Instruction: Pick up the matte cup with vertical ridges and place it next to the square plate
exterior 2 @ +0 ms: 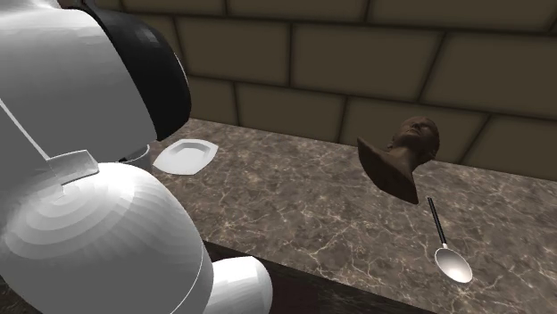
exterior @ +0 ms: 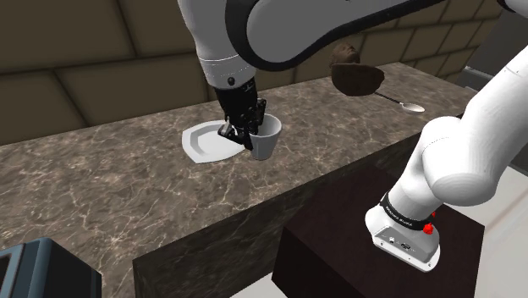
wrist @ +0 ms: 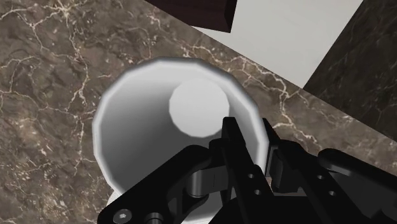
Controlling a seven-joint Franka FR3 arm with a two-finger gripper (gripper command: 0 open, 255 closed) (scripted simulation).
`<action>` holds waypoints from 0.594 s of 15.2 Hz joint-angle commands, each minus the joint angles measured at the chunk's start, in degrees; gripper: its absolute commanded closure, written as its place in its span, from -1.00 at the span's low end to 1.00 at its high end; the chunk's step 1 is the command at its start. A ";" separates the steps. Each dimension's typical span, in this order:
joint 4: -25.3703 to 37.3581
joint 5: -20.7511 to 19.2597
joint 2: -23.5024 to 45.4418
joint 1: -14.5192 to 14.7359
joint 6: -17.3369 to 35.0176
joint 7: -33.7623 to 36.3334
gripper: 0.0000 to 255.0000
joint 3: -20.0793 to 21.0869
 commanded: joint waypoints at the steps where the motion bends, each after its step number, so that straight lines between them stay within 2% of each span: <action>1: -1.40 -0.04 0.13 0.03 1.54 0.16 1.00 0.05; 9: -6.02 -0.60 1.73 0.10 7.60 1.02 1.00 0.32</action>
